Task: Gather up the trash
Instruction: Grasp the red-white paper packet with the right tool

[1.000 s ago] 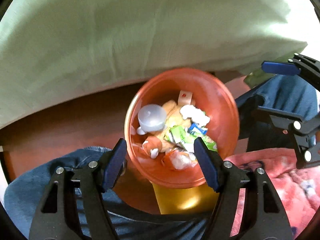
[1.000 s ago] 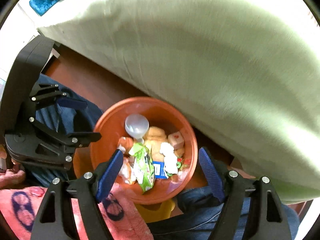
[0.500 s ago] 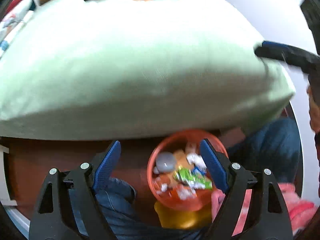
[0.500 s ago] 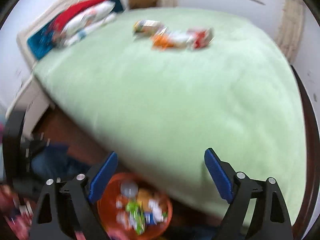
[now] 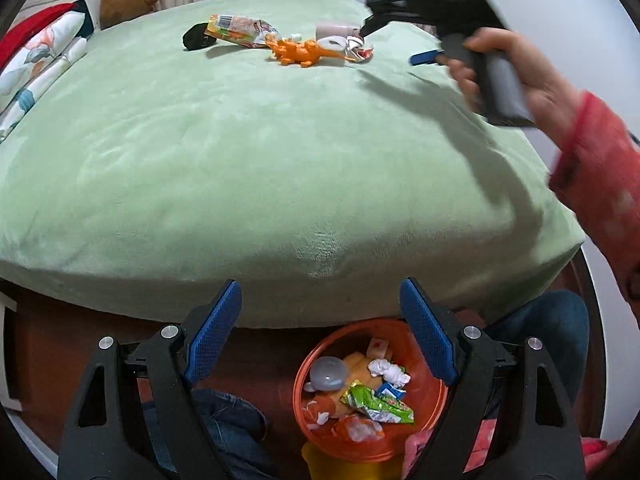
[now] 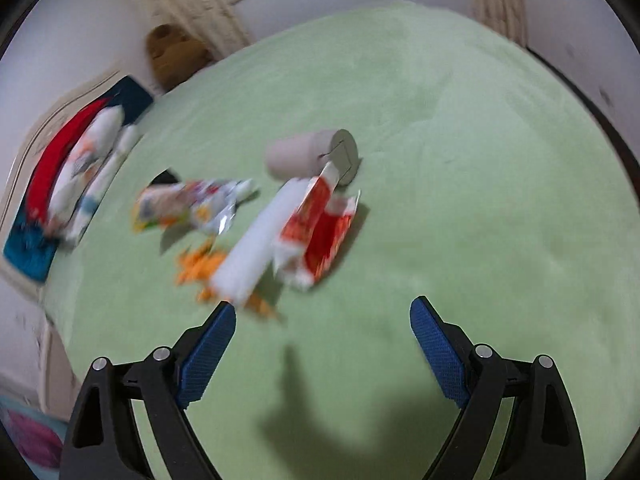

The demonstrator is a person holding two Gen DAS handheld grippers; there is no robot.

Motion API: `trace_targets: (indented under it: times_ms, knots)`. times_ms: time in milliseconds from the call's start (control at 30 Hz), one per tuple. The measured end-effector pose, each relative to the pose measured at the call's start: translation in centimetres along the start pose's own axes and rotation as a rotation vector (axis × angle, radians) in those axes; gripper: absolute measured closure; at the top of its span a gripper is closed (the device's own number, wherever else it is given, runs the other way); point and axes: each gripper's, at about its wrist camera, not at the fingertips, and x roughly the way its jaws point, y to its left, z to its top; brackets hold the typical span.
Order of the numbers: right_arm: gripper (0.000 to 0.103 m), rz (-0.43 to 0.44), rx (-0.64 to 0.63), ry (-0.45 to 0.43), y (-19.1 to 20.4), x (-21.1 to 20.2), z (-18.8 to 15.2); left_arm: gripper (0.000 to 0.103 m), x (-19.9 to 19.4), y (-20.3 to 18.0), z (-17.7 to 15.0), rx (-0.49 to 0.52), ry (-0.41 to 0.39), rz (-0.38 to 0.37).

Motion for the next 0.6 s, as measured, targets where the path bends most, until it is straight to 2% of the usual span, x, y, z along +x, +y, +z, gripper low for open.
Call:
trace_targets:
  times_ms: [200,267,300,333,433,600]
  knots:
    - [0.031,0.044,0.227,0.029,-1.8,4.1,2.9,0.023,-0.2,0.4,0.2,-0.007,-0.004,0.009]
    - [0.046,0.044,0.255,0.025,-2.0,4.4,3.3,0.023,-0.3,0.4,0.2,-0.002,-0.011,0.019]
    - [0.065,0.075,0.261,0.035,-2.0,4.6,3.3,0.023,-0.3,0.5,0.3,0.0,-0.014,0.023]
    - [0.073,0.103,0.266,0.048,-2.0,4.8,3.4,0.023,-0.4,0.5,0.3,-0.001,-0.016,0.023]
    - [0.075,0.082,0.223,0.043,-1.4,4.5,3.4,0.023,-0.2,0.6,0.4,-0.004,-0.013,0.022]
    - [0.08,0.095,0.186,-0.007,-1.0,2.3,2.9,0.023,-0.2,0.6,0.7,0.001,-0.017,0.029]
